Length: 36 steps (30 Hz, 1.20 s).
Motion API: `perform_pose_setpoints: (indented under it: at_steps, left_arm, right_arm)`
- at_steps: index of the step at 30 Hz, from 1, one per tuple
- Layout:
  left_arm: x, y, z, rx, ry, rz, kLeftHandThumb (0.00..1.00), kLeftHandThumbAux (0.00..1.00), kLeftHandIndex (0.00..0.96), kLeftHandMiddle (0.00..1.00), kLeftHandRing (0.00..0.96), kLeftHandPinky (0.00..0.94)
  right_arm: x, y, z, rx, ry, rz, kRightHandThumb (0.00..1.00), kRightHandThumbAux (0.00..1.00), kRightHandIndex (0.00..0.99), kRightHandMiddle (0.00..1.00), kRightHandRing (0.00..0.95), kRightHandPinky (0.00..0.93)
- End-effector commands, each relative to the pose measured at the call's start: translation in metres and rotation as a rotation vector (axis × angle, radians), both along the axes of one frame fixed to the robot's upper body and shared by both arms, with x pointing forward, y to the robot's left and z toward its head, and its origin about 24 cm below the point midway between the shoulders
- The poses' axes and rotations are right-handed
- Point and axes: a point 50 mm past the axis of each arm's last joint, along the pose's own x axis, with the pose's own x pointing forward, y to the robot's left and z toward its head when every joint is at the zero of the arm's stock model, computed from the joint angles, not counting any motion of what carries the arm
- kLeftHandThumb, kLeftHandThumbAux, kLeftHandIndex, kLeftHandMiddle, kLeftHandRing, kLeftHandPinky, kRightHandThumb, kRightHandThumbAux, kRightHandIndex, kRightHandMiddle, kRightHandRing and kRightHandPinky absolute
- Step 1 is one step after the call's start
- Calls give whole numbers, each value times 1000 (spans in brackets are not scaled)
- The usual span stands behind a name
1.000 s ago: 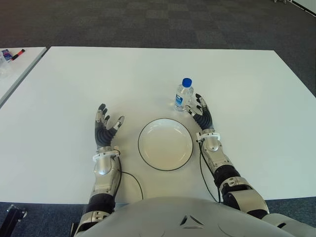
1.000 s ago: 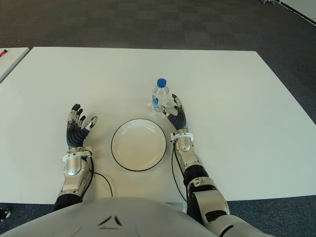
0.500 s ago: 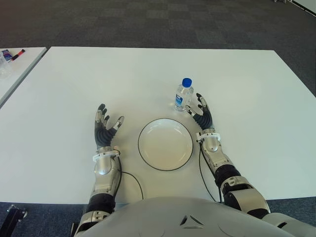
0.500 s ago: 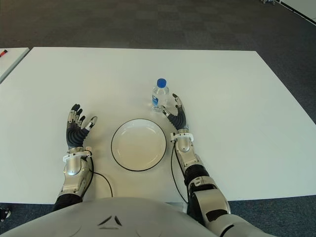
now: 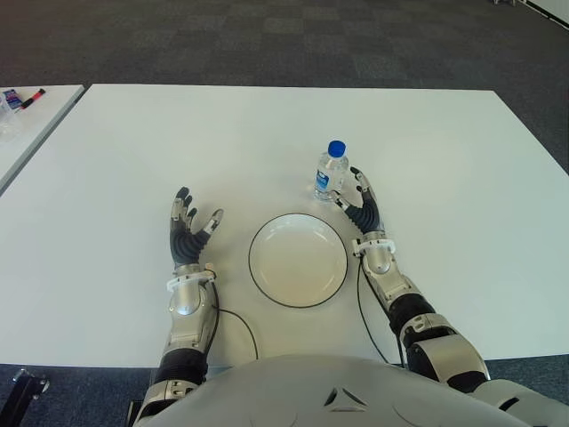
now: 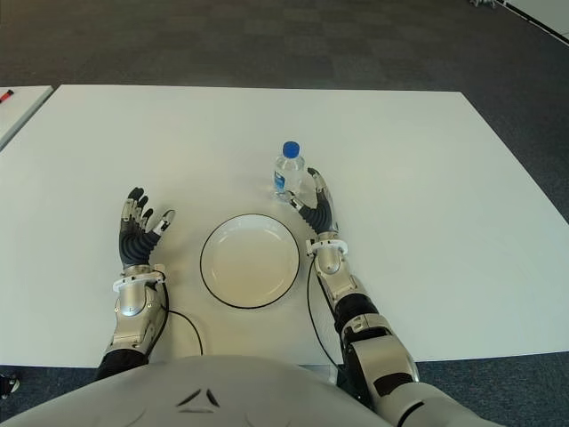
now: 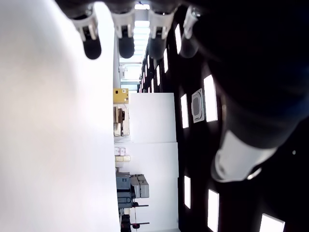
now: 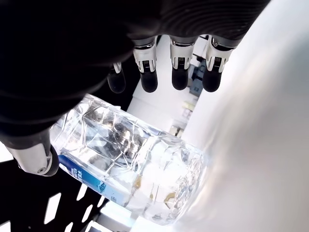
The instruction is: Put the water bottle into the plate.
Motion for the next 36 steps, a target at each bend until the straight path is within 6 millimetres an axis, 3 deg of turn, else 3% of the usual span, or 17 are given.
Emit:
perform_pose_setpoints:
  at_steps: [1, 8, 36]
  left_arm:
    - [-14, -2, -17, -24, 88, -1, 169, 787, 72, 29, 0, 26]
    - [-14, -3, -17, -24, 84, -10, 165, 800, 65, 23, 0, 28]
    - [-14, -5, -16, -31, 70, -15, 182, 831, 82, 41, 0, 30]
  right_arm:
    - [-5, -3, -12, -78, 60, -3, 406, 448, 0, 2, 18, 78]
    - [-3, -2, -13, -153, 59, 9, 420, 432, 0, 5, 14, 51]
    - [-2, -1, -19, -161, 100, 31, 450, 423, 0, 0, 0, 31]
